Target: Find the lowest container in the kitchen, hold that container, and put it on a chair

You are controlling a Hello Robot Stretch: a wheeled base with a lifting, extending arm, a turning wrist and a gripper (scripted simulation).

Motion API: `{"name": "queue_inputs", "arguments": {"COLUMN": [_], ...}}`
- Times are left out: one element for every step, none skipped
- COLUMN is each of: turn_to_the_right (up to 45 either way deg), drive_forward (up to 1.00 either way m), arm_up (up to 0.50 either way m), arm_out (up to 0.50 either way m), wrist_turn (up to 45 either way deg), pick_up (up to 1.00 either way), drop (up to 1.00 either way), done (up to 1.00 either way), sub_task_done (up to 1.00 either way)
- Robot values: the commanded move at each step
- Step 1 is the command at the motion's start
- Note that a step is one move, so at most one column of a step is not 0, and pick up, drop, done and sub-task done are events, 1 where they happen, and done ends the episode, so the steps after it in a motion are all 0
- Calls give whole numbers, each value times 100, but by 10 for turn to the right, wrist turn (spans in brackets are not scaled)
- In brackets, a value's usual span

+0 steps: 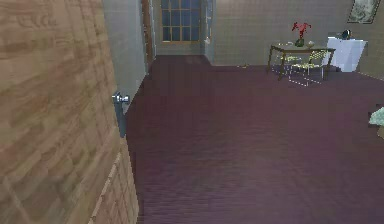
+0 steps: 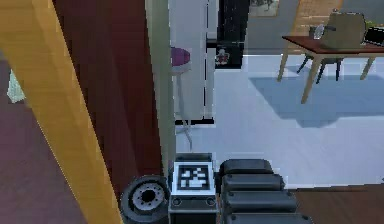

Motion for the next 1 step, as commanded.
{"name": "queue_inputs", "arguments": {"turn_to_the_right": [210], "drive_forward": [0], "arm_up": [0], "arm_out": [0], "wrist_turn": [0], "pick_up": [0], "drop": [0], "done": [0], "sub_task_done": [0]}}
